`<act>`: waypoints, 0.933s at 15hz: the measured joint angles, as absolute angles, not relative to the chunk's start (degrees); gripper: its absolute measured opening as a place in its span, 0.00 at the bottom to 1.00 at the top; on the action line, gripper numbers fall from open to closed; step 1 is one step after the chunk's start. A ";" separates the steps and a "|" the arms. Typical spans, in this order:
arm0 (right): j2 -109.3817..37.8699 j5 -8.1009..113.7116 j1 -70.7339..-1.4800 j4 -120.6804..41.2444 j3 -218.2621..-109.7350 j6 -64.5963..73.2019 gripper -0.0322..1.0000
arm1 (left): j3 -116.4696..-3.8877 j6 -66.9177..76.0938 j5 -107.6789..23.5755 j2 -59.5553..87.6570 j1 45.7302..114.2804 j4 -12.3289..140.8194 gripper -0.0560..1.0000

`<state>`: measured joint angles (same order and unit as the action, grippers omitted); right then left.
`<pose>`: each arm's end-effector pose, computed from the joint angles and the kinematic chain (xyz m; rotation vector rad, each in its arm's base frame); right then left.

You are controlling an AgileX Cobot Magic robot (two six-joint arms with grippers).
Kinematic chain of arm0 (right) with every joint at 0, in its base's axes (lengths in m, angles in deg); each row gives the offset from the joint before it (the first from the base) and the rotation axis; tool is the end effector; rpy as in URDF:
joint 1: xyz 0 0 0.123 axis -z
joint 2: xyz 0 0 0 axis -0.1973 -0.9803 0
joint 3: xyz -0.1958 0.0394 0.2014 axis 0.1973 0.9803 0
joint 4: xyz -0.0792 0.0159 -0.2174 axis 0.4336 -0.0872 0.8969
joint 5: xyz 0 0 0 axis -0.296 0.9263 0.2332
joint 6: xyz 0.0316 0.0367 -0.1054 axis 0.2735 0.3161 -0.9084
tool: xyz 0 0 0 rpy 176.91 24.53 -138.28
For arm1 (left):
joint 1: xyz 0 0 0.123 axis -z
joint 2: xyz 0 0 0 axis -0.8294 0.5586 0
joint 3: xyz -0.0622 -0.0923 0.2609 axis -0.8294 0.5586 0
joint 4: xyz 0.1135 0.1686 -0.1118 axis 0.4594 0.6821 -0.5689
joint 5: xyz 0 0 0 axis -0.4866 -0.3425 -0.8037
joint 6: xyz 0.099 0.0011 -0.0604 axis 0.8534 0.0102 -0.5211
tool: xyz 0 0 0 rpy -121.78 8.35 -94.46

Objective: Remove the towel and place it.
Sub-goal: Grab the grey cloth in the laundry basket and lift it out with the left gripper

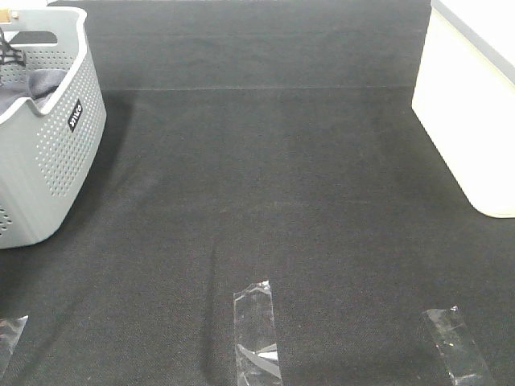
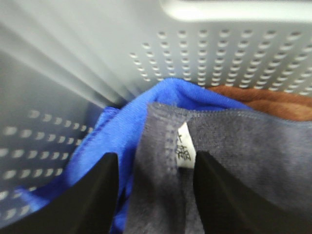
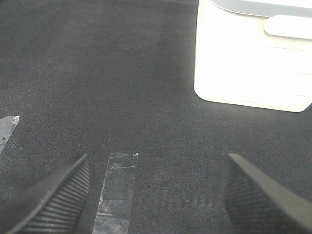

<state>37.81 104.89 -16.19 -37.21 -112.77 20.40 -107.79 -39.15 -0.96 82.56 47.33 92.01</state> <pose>-0.0018 0.0094 0.2571 -0.2110 2.0273 0.0910 0.5343 0.1024 0.1608 -0.2512 2.4948 0.2856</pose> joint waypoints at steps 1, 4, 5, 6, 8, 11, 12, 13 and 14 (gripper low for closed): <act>37.81 104.89 -16.19 -37.21 -112.77 20.40 0.72 | -107.79 -39.10 -0.96 83.13 47.33 91.67 0.50; 37.81 104.89 -16.19 -37.21 -112.77 20.40 0.72 | -107.79 -39.04 -1.02 83.42 47.33 91.90 0.40; 37.81 104.89 -16.19 -37.21 -112.77 20.40 0.72 | -107.79 -39.04 -1.02 83.42 47.33 92.58 0.30; 37.81 104.89 -16.19 -37.21 -112.77 20.40 0.72 | -107.79 -38.98 -1.02 83.42 47.33 92.87 0.20; 37.81 104.89 -16.19 -37.21 -112.77 20.40 0.72 | -107.79 -38.52 -1.19 82.10 47.33 93.04 0.05; 37.81 104.89 -16.19 -37.21 -112.77 20.40 0.72 | -107.79 -37.84 -1.93 80.78 47.33 93.10 0.05; 37.81 104.89 -16.19 -37.21 -112.77 20.40 0.72 | -107.79 -37.72 -1.82 80.32 47.45 93.10 0.05; 37.81 104.89 -16.19 -37.21 -112.77 20.40 0.72 | -107.79 -37.72 -1.76 79.64 47.45 92.98 0.05; 37.81 104.89 -16.19 -37.21 -112.77 20.40 0.72 | -107.79 -37.66 -1.76 78.55 47.56 92.93 0.05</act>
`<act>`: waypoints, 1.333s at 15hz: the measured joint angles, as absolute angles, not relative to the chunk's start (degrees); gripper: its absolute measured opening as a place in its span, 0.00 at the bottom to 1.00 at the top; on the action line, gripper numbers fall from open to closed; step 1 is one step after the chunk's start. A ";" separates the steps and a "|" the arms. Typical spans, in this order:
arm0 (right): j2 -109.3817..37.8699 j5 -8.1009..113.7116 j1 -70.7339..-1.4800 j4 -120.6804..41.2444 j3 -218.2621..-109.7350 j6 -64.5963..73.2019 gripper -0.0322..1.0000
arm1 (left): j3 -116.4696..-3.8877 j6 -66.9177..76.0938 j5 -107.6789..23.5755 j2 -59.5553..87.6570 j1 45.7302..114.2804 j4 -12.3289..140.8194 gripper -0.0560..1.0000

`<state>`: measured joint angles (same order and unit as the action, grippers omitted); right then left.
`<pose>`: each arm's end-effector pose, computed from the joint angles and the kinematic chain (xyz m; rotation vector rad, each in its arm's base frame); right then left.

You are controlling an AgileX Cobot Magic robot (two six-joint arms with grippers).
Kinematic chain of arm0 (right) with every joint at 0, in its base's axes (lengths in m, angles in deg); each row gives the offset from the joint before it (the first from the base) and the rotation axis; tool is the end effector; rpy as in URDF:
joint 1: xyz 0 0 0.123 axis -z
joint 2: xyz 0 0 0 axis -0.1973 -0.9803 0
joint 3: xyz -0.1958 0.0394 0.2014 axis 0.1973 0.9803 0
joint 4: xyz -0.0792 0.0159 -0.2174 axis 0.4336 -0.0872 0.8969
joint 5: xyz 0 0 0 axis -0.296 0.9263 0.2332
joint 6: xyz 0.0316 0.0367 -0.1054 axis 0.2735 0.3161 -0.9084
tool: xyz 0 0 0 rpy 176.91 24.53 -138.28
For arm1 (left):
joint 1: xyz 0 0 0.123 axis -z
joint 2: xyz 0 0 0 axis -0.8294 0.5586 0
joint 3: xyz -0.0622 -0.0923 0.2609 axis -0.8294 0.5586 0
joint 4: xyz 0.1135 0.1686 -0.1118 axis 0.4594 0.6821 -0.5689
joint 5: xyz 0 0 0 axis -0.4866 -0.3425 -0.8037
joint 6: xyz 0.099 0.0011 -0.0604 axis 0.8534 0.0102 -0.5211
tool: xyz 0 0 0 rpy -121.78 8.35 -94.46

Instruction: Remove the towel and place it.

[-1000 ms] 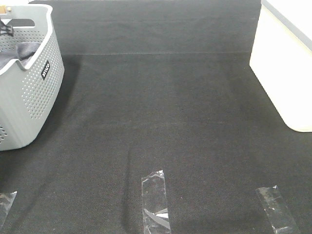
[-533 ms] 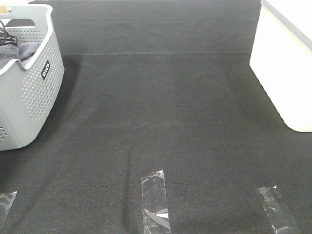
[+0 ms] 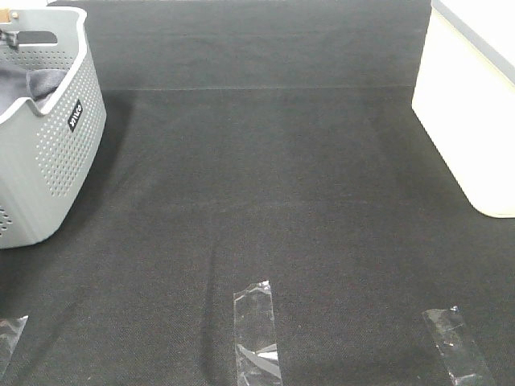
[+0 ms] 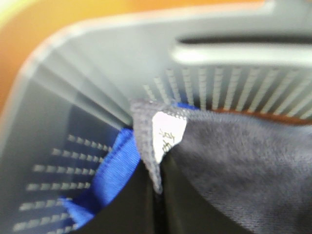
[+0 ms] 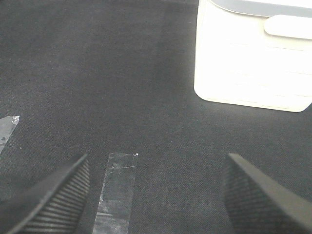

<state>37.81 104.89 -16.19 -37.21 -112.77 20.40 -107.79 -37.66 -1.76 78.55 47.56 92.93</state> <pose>-0.0018 0.0094 0.2571 -0.2110 2.0273 0.0910 0.5319 0.1008 0.2000 -0.2035 2.4152 0.3120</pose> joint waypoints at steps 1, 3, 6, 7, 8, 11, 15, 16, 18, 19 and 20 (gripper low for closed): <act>37.81 104.89 -16.19 -37.21 -112.77 20.40 0.72 | -107.79 -37.66 -1.76 76.89 47.73 92.87 0.05; 37.81 104.89 -16.19 -37.21 -112.77 20.40 0.72 | -107.79 -37.66 -1.70 75.45 48.02 92.81 0.05; 37.81 104.89 -16.19 -37.21 -112.77 20.40 0.72 | -107.79 -36.23 -0.90 70.18 50.26 92.70 0.05; 37.81 104.89 -16.19 -37.21 -112.77 20.40 0.72 | -107.79 -35.03 -0.90 68.35 51.23 92.58 0.05; 37.81 104.89 -16.19 -37.21 -112.77 20.40 0.72 | -107.79 -34.05 -0.90 66.51 52.32 92.58 0.05; 37.81 104.89 -16.19 -37.21 -112.77 20.40 0.72 | -107.79 -32.56 -0.90 60.33 56.16 92.47 0.05; 37.81 104.89 -16.19 -37.21 -112.77 20.40 0.72 | -107.79 -26.72 -0.84 51.79 61.83 89.55 0.05; 37.81 104.89 -16.19 -37.27 -112.77 20.40 0.72 | -107.79 -24.43 -0.84 50.07 63.49 88.00 0.05; 37.81 104.89 -16.19 -37.27 -112.77 20.40 0.72 | -107.79 -20.93 -0.21 47.09 66.81 84.28 0.05; 37.81 104.89 -16.19 -37.27 -112.77 20.40 0.72 | -107.79 -19.50 0.99 45.77 68.13 81.75 0.05; 37.81 104.89 -16.19 -37.27 -112.77 20.40 0.72 | -107.79 -18.53 3.00 44.86 69.22 79.63 0.05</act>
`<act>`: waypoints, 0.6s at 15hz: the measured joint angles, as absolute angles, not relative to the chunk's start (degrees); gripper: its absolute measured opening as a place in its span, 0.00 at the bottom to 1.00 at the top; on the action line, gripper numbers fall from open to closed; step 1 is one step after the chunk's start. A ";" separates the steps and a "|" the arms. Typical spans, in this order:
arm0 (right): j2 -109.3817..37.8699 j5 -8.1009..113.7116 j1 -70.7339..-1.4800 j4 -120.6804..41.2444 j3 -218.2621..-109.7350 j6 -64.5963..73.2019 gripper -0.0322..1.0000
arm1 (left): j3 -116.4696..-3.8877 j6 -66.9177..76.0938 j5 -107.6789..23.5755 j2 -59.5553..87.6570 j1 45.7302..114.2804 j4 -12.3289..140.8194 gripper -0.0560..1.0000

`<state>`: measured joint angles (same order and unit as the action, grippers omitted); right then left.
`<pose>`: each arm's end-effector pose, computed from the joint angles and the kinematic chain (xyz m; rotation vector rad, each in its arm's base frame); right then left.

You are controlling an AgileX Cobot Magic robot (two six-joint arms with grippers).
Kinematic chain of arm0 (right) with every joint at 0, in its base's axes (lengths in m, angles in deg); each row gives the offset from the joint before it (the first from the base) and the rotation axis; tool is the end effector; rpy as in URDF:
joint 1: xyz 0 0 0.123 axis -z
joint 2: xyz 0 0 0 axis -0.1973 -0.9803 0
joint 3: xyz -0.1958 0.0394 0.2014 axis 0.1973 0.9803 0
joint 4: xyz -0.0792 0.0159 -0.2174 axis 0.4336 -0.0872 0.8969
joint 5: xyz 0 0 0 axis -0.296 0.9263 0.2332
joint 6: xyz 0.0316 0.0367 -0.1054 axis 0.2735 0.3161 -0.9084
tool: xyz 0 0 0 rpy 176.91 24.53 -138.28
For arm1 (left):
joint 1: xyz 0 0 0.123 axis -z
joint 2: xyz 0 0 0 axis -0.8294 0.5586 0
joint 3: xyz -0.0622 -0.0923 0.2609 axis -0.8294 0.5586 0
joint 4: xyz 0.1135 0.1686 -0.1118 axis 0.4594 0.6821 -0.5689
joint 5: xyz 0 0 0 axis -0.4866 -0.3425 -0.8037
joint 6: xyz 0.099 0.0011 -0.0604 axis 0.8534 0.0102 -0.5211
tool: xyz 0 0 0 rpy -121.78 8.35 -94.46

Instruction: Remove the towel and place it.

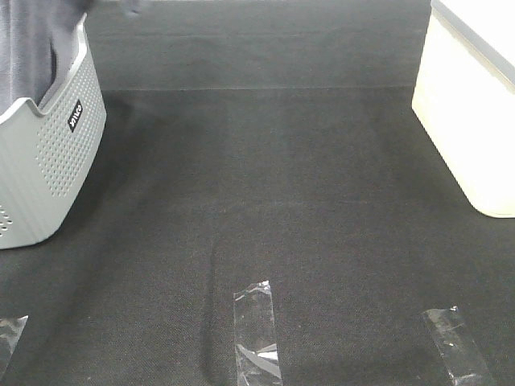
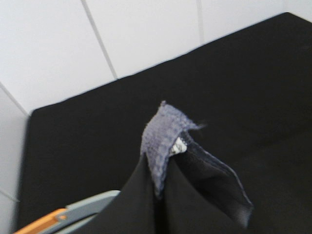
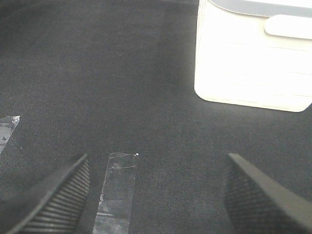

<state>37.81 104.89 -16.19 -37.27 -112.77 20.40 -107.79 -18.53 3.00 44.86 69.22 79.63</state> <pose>-0.0018 0.0096 0.2571 -0.2111 2.0272 0.0922 0.3956 -0.0896 0.4755 0.4078 1.8878 0.0123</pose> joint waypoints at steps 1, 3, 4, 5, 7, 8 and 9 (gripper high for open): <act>37.81 104.89 -16.19 -37.38 -112.77 20.40 0.72 | -107.79 -17.44 6.83 44.05 70.71 76.31 0.05; 37.75 104.89 -16.19 -39.84 -112.77 20.40 0.72 | -107.79 -16.81 12.79 44.00 72.49 71.44 0.05; 36.89 104.77 -16.19 -41.79 -112.77 20.46 0.72 | -107.79 -16.75 15.54 44.00 73.12 68.98 0.05; 35.40 104.43 -16.19 -44.60 -112.77 20.46 0.72 | -107.79 -16.75 17.66 44.00 73.69 66.80 0.05; 30.88 102.94 -16.19 -49.41 -112.77 20.46 0.72 | -107.79 -16.41 21.67 44.00 74.83 63.82 0.05; 27.78 102.14 -16.19 -52.16 -112.77 20.46 0.72 | -107.79 -16.29 23.39 44.00 75.58 62.96 0.05; 24.69 101.11 -16.19 -55.20 -112.77 20.29 0.72 | -107.79 -16.18 23.51 44.00 76.55 62.67 0.05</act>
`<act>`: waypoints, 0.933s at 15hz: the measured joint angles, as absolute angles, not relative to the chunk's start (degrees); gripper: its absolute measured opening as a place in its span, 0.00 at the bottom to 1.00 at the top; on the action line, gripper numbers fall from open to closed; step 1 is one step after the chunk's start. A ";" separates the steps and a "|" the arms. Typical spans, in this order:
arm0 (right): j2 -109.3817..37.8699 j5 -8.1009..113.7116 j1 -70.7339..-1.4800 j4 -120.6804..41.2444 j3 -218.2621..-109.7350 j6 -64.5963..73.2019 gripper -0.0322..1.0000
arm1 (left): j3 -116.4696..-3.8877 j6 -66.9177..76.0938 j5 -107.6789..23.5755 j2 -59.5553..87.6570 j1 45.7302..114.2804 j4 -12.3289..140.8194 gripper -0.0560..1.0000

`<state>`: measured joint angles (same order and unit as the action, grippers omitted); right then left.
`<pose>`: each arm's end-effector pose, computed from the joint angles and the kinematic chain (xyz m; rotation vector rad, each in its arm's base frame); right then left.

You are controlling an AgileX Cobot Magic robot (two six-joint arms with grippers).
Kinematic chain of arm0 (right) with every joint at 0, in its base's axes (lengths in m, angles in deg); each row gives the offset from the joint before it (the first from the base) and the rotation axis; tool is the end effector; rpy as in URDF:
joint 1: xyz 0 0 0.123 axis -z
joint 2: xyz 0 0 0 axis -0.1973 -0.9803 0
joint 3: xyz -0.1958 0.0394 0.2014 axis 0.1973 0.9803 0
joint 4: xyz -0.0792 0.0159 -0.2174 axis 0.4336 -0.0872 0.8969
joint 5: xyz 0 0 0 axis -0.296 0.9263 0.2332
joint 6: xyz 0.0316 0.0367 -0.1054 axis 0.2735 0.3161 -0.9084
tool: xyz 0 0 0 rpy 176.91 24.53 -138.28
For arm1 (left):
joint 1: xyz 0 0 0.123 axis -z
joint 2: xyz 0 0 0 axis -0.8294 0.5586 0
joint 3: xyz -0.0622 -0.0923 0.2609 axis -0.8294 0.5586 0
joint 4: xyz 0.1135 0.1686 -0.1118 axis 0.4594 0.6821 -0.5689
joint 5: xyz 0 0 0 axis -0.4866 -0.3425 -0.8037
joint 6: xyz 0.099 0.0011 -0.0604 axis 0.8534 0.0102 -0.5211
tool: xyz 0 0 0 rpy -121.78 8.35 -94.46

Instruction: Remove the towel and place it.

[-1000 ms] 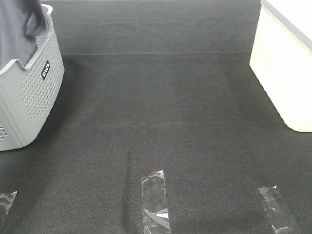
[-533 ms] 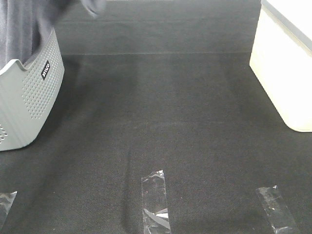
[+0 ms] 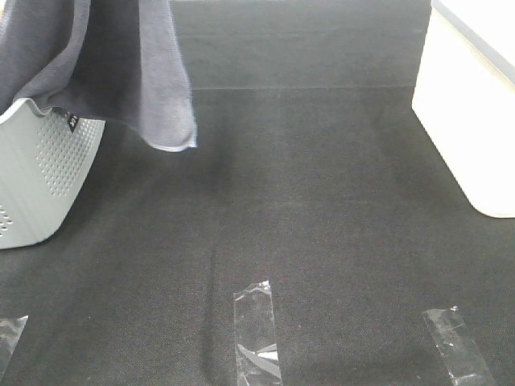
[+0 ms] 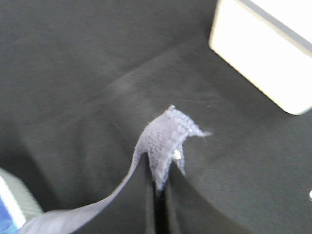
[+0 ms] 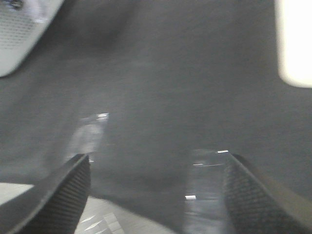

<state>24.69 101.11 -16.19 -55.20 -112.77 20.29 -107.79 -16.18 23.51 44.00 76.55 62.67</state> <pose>0.0281 0.0413 0.2669 -0.1711 2.1574 0.4794 0.3440 -0.1588 0.4491 0.6831 2.1631 -0.3952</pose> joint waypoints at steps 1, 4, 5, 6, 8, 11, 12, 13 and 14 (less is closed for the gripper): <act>21.14 99.85 -16.19 -58.24 -112.77 19.49 0.72 | -107.79 -16.18 23.62 44.00 78.22 62.33 0.05; 10.48 94.98 -16.19 -68.03 -112.77 8.95 0.72 | -107.79 -16.18 23.74 44.00 84.63 61.93 0.05; 7.39 93.60 -16.19 -71.82 -112.77 4.48 0.72 | -107.79 -16.18 23.79 44.17 86.98 61.87 0.05; 3.20 92.51 -16.19 -77.72 -112.77 -2.40 0.72 | -107.79 -16.18 23.85 44.63 89.56 61.82 0.05; -3.56 92.34 -16.19 -89.06 -112.77 -15.81 0.72 | -107.79 -16.18 23.91 46.00 94.09 61.82 0.05; -16.33 92.97 -16.19 -106.25 -112.77 -38.50 0.72 | -107.79 -15.95 24.02 46.92 99.36 61.76 0.05; -19.43 93.89 -16.19 -109.52 -112.77 -43.65 0.72 | -107.79 -15.95 24.02 46.86 99.82 61.59 0.05; -22.52 95.09 -16.19 -112.55 -112.94 -48.41 0.72 | -107.79 -15.95 24.02 46.86 99.99 61.53 0.05; -24.87 95.49 -16.19 -115.19 -113.00 -51.44 0.72 | -107.79 -15.95 24.02 46.75 99.99 61.47 0.05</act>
<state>-24.87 95.49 -16.19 -115.19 -113.00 -51.44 -107.79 -15.95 24.02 46.75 99.99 61.47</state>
